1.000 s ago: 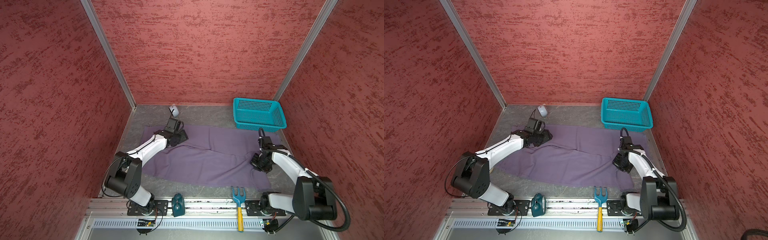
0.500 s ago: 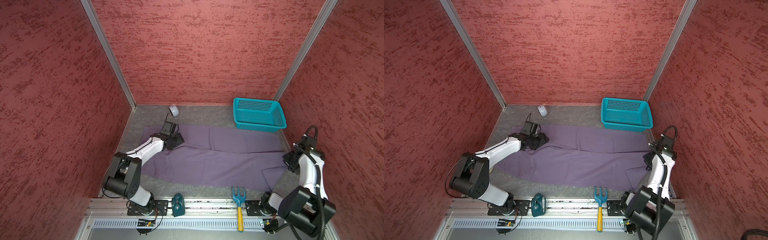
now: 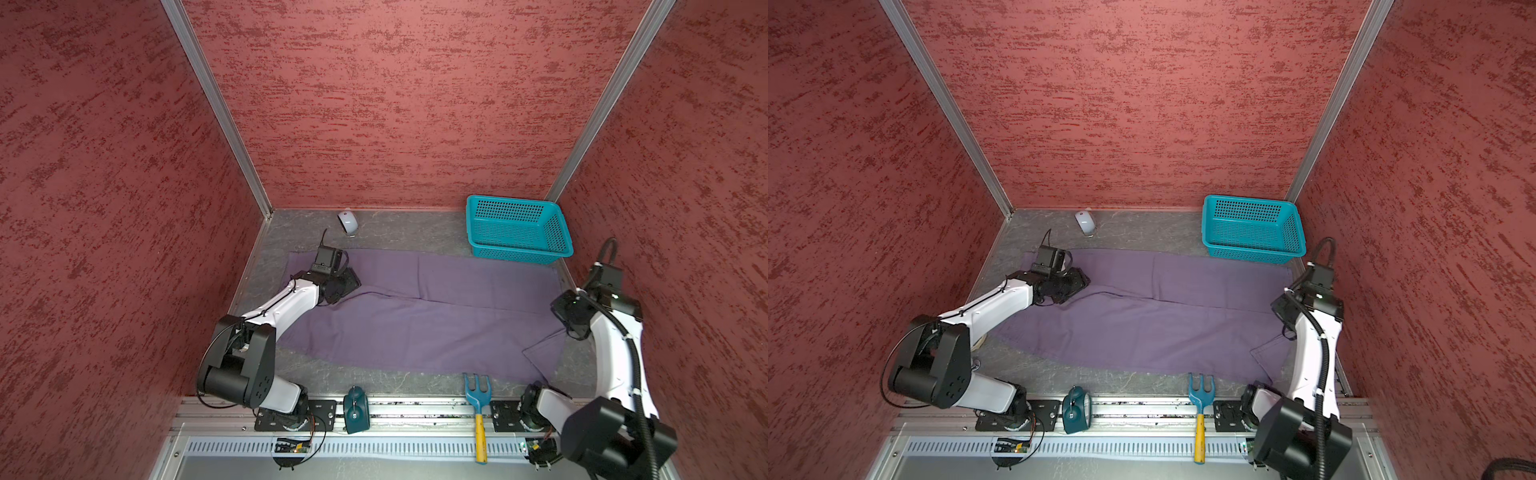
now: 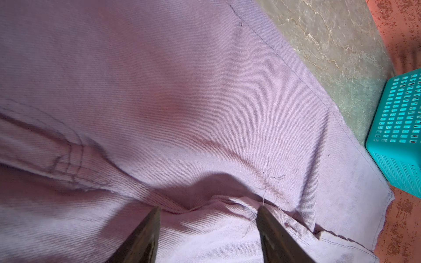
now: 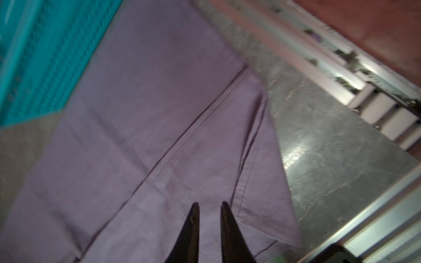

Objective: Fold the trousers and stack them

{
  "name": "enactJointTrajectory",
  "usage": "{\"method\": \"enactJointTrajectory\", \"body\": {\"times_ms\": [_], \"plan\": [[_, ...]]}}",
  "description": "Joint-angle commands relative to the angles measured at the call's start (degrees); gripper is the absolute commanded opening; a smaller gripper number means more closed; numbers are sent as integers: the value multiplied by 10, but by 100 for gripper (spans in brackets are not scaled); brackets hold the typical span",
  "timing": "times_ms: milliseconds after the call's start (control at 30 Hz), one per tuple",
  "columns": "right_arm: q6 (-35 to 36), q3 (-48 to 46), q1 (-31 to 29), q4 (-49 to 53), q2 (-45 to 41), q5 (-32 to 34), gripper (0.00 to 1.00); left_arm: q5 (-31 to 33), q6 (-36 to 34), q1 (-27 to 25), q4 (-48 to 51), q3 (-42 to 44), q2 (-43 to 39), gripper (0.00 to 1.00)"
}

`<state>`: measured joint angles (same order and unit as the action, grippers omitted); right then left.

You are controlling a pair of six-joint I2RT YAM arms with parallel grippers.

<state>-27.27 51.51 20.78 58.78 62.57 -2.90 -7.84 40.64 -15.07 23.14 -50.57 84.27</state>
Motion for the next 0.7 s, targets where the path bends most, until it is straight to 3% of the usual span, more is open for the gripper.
{"method": "enactJointTrajectory", "body": {"times_ms": [0,100,400,533,667], "plan": [[-20,-40,-56,44,38,40,14,9,-9,-13,12,-17,2,68],[-28,-32,-72,51,51,68,24,17,-7,-24,14,-17,2,68],[-45,-72,-120,43,109,13,57,11,9,-46,-3,-11,31,68],[-73,-82,-144,18,138,10,58,4,4,-43,1,-37,56,68],[-86,-89,-150,-12,171,19,51,-9,7,-44,-20,-57,67,68]]}}
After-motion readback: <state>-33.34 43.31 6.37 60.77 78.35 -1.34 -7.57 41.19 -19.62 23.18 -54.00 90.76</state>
